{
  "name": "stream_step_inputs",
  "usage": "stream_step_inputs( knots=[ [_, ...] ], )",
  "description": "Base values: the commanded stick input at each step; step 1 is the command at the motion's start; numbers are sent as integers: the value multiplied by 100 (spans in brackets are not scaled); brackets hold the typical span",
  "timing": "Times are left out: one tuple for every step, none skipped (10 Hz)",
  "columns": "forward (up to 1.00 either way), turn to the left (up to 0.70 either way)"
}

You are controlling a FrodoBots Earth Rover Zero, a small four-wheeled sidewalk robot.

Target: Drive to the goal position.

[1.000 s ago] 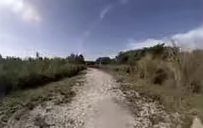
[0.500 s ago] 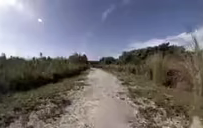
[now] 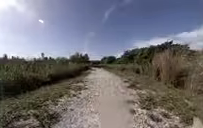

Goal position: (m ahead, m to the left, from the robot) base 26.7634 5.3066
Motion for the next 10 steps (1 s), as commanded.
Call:
stream_step_inputs(
  knots=[
    [85,0],
    [85,0],
    [85,0],
    [85,0],
    [85,0],
    [85,0],
    [85,0],
    [85,0],
    [85,0],
    [85,0]
  ],
)
